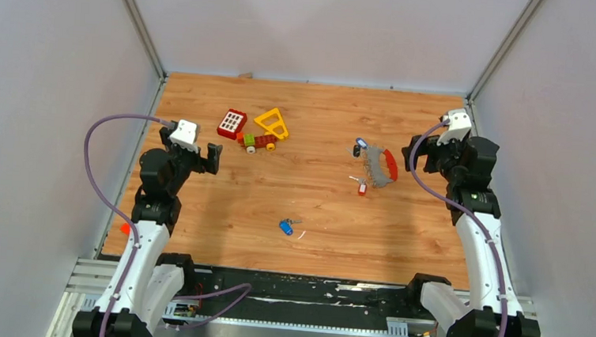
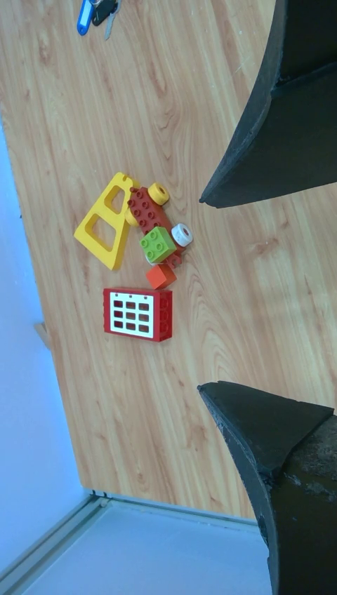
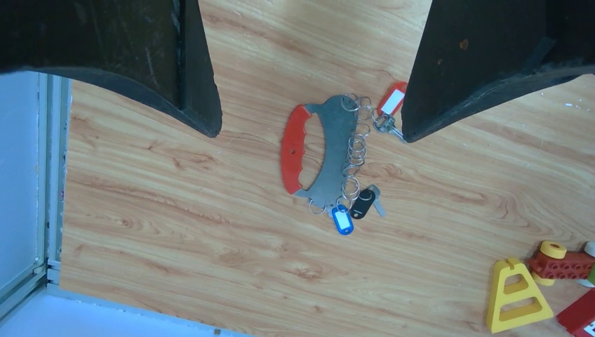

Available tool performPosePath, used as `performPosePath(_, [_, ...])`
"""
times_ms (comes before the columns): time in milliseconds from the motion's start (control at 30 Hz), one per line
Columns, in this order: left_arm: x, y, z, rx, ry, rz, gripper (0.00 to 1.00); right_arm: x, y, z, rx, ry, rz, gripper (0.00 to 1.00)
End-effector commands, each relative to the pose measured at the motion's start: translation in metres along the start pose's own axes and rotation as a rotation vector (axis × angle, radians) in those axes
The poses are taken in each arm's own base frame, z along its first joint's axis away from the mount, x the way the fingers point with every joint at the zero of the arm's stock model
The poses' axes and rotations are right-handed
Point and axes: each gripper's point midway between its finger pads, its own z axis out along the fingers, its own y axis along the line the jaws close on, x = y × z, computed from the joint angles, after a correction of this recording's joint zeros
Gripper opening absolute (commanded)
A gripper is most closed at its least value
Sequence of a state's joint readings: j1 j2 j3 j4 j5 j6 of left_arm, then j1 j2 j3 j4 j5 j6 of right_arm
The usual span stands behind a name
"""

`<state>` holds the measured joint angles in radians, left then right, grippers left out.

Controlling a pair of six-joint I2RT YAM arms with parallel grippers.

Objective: Put the keys on the keyring

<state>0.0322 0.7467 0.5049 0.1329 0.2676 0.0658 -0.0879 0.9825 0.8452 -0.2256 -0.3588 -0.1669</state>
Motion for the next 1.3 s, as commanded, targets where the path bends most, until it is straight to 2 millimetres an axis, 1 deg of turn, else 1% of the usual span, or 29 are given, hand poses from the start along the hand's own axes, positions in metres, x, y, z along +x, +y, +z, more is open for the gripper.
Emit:
performPosePath(0, [-0.015, 0.003, 0.0, -0.012, -0.045, 0.021, 1.0, -0.004, 0.005, 0.0, -0.03, -0.012, -0.021, 1.0])
performPosePath(333, [-0.016, 0.002, 0.0, -0.006, -0.043, 0.01, 1.0, 0.003, 0.01, 0.004, -0.067, 0.015, -0.019, 1.0])
performPosePath(367, [-0.018, 0.0, 0.0, 0.007, -0.041, 0.016, 1.0, 0.004, 0.011, 0.003, -0.078, 0.023, -0.024, 1.0])
performPosePath(400, [-0.015, -0.004, -0.001, 0.037, -0.014, 0.039, 1.0, 0.007, 0.015, 0.003, -0.101, 0.036, -0.028, 1.0])
performPosePath(433, [-0.011, -0.016, -0.002, 0.12, 0.02, 0.079, 1.0, 0.011, 0.019, 0.004, -0.129, 0.056, -0.041, 1.0])
performPosePath(533, [-0.002, -0.053, -0.015, 0.392, 0.117, 0.222, 1.0, 0.015, 0.031, 0.006, -0.18, 0.112, -0.065, 1.0])
performPosePath(567, [0.003, -0.06, -0.018, 0.438, 0.148, 0.258, 1.0, 0.018, 0.035, 0.008, -0.18, 0.141, -0.086, 1.0])
performPosePath(600, [0.008, -0.07, -0.02, 0.482, 0.178, 0.296, 1.0, 0.021, 0.044, 0.01, -0.194, 0.169, -0.127, 1.0])
performPosePath(667, [0.019, -0.084, -0.023, 0.543, 0.229, 0.397, 1.0, 0.035, 0.062, 0.016, -0.204, 0.245, -0.239, 1.0])
performPosePath(733, [0.029, -0.099, -0.023, 0.593, 0.261, 0.497, 1.0, 0.052, 0.089, 0.02, -0.263, 0.312, -0.342, 0.99])
performPosePath(767, [0.033, -0.108, -0.023, 0.626, 0.27, 0.528, 1.0, 0.06, 0.098, 0.022, -0.303, 0.336, -0.361, 0.97])
performPosePath(867, [0.051, -0.137, -0.022, 0.737, 0.299, 0.599, 1.0, 0.078, 0.11, 0.03, -0.376, 0.385, -0.339, 0.97])
performPosePath(967, [0.07, -0.16, -0.022, 0.832, 0.325, 0.666, 1.0, 0.096, 0.115, 0.036, -0.423, 0.449, -0.33, 0.94])
performPosePath(1067, [0.088, -0.181, -0.021, 0.904, 0.345, 0.715, 1.0, 0.11, 0.111, 0.04, -0.408, 0.502, -0.336, 0.91])
performPosePath(1167, [0.094, -0.195, -0.015, 0.938, 0.355, 0.691, 1.0, 0.122, 0.101, 0.049, -0.364, 0.549, -0.347, 0.85])
performPosePath(1267, [0.097, -0.2, -0.012, 0.946, 0.373, 0.653, 1.0, 0.134, 0.09, 0.061, -0.345, 0.618, -0.325, 0.74])
